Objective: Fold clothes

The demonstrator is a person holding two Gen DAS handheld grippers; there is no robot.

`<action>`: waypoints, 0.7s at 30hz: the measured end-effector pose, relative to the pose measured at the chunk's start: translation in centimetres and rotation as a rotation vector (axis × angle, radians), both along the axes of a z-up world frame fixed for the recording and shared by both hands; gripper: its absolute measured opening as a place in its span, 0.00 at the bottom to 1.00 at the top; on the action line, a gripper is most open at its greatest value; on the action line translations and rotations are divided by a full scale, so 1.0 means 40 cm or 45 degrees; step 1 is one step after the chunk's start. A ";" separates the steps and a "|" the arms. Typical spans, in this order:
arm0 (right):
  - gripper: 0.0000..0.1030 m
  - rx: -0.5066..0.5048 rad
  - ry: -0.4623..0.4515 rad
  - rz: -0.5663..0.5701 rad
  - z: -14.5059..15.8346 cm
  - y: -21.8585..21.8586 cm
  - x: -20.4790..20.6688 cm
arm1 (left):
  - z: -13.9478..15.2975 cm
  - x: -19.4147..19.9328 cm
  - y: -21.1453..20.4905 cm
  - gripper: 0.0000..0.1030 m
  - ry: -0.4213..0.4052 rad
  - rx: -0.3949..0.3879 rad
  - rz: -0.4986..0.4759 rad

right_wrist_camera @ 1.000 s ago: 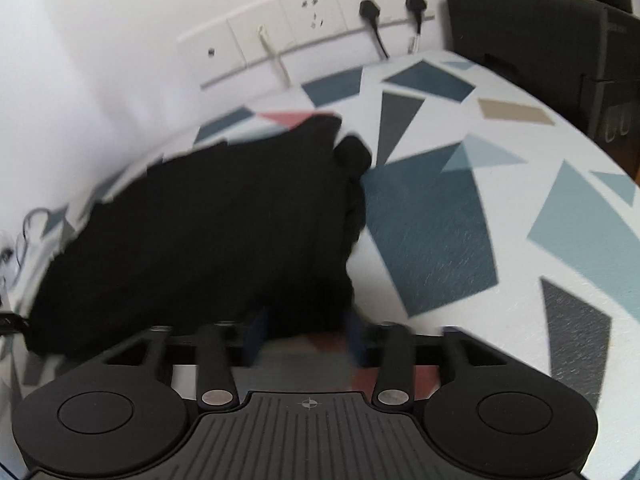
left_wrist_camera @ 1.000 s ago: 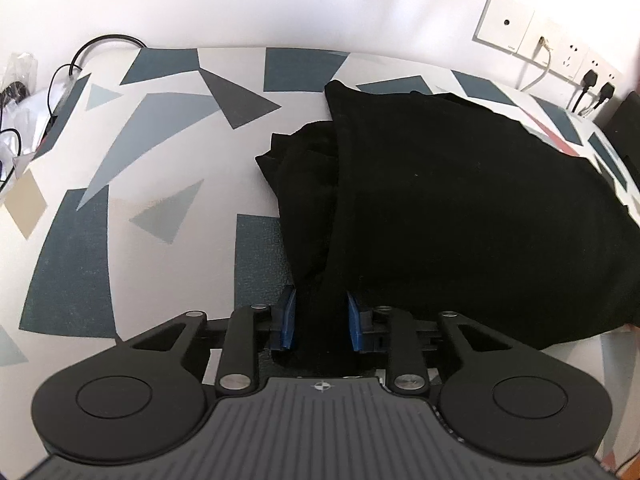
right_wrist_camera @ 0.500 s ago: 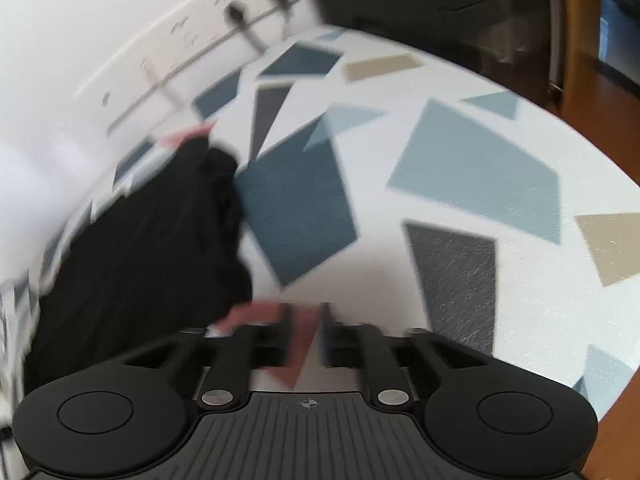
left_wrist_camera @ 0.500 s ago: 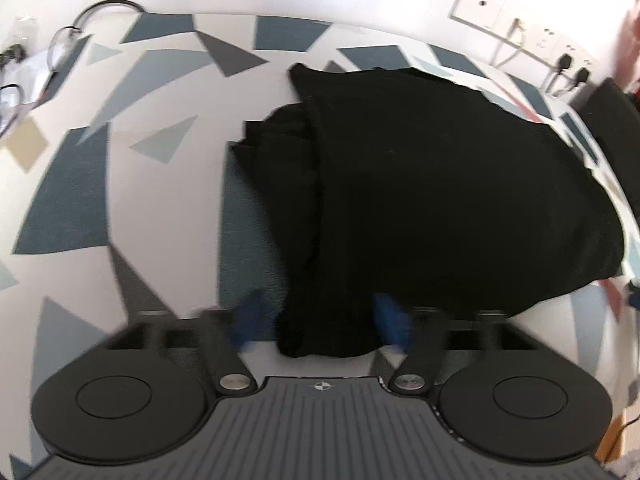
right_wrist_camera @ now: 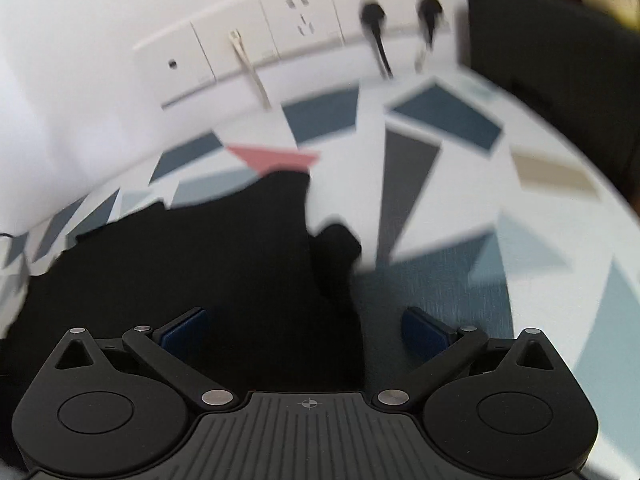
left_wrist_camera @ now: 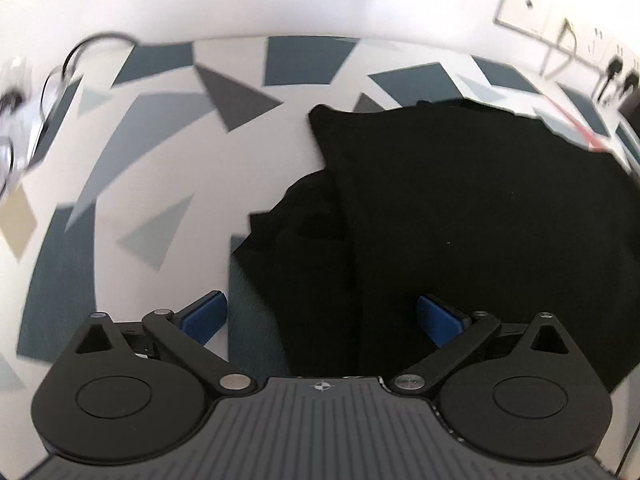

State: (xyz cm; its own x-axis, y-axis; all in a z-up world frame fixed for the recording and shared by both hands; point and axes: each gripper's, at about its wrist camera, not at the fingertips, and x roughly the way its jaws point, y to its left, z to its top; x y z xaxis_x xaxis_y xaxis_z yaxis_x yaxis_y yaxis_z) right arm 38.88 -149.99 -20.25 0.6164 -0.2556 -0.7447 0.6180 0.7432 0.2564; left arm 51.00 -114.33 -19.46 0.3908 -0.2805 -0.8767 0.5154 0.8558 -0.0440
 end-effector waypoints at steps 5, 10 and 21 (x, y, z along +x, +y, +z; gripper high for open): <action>0.99 -0.176 0.083 0.019 -0.012 0.030 0.042 | 0.000 0.013 -0.013 1.00 0.019 0.010 0.030; 0.99 -0.227 0.098 0.009 -0.018 0.036 0.063 | -0.002 0.010 -0.014 1.00 -0.017 -0.011 0.028; 0.99 -0.214 0.112 0.002 -0.018 0.027 0.094 | 0.004 0.015 -0.036 1.00 -0.052 -0.062 -0.009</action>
State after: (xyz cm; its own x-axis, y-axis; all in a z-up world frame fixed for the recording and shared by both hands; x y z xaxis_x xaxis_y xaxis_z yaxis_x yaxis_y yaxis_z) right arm 42.63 -148.91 -20.95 0.5512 -0.3801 -0.7428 0.6315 0.7719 0.0737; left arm 51.60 -115.75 -19.30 0.4241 -0.3252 -0.8452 0.5235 0.8496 -0.0642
